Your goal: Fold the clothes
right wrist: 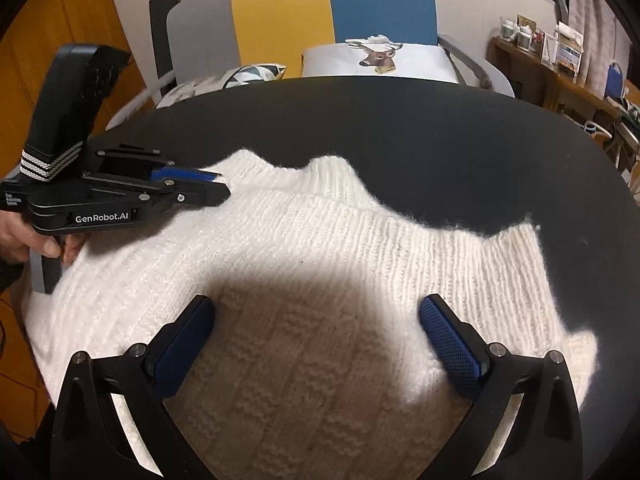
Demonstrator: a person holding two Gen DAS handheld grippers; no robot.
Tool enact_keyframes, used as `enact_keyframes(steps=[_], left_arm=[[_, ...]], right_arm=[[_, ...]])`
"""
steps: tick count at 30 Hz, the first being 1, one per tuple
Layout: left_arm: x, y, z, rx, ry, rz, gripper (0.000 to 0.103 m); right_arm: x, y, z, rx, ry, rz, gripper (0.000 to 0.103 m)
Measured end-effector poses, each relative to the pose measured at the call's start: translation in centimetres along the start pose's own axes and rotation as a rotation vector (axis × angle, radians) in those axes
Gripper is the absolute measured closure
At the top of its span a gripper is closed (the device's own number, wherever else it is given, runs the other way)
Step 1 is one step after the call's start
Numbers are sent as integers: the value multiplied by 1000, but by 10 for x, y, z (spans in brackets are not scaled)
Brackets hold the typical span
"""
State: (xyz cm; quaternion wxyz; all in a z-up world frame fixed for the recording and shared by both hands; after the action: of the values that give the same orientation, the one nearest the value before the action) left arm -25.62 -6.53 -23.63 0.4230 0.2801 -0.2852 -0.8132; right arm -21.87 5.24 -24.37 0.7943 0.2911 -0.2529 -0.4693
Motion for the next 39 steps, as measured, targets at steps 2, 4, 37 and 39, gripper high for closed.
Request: enact_keyframes(steps=[2,4,37,39], left_arm=[[4,23,8,-78,29,12,81],[9,50,12,-159,9,43,81],[60,83,-47,-139,269,221,74],[60,104,-44,-196,306,240,73]], right_arm=[[4,2,5,-11,1,8,0],[7,5,11,-22,3,17,0],[64,-78,35,91,81,-29,0],[64,-70,34,85,72,-26,0]])
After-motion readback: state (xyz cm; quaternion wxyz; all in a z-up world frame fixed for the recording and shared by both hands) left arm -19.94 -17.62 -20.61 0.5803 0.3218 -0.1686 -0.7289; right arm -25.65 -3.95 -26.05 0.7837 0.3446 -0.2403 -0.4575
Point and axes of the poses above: each gripper's, at about its wrist camera, not at the fingertips, and y roughly against the way its jaws point, x to its left, z to its top, the point moved 10 cm from there along -y, roughly the way its jaws point, and after that the axes turned 8 degrees about -x, right-handed, at the moved point
